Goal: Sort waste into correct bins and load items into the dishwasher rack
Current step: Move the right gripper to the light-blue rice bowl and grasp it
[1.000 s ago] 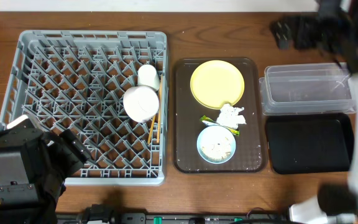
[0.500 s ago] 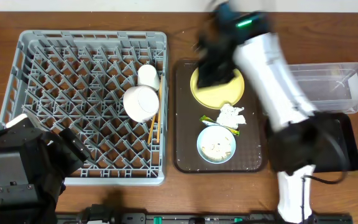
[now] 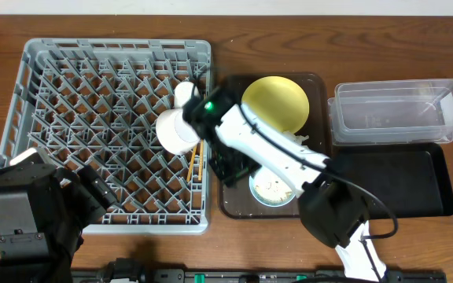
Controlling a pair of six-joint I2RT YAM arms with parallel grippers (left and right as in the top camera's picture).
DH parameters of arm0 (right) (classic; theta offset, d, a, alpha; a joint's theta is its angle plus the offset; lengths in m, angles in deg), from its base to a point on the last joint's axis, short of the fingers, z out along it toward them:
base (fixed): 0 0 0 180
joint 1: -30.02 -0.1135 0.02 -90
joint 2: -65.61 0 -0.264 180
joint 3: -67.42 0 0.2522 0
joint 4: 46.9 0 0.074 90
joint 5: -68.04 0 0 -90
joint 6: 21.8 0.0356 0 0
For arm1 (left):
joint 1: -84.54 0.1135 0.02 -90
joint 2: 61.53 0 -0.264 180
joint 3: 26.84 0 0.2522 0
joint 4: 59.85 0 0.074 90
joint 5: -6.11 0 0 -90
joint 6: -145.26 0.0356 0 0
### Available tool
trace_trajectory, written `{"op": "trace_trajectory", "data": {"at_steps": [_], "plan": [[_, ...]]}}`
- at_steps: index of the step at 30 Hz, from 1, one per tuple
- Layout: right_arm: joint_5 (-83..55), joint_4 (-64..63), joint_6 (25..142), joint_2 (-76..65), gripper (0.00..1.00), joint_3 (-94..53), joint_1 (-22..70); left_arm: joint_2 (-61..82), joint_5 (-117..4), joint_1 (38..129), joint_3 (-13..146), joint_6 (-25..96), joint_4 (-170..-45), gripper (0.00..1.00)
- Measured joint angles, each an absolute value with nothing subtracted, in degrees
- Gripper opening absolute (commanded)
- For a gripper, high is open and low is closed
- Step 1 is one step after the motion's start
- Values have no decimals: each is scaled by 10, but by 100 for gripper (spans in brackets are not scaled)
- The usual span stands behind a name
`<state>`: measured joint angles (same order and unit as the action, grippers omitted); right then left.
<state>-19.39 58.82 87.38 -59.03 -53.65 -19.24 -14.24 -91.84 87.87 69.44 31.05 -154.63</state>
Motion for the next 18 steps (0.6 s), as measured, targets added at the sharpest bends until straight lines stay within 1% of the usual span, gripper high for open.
{"op": "trace_trajectory", "data": {"at_steps": [5,8,10,11,12,13,16,18], "plan": [[-207,525,897,-533,45,-408,-197,-142,-919,879,694,310,-1546,89],[-210,473,906,-447,49,-332,-197,-142,-919,879,694,310,-1545,90],[-212,425,908,-374,50,-279,-197,-142,-920,879,694,310,-1544,90],[-210,394,908,-341,54,-252,-197,-142,-920,879,694,310,-1544,90],[-206,359,908,-309,54,-222,-197,-142,-920,879,694,310,-1544,92],[-201,320,907,-285,52,-193,-197,-142,-920,879,694,311,-1545,92],[-178,180,900,-253,43,-104,-197,-142,-920,879,694,311,-1544,92],[-177,140,898,-261,39,-68,-197,-142,-920,879,694,311,-1544,92]]}}
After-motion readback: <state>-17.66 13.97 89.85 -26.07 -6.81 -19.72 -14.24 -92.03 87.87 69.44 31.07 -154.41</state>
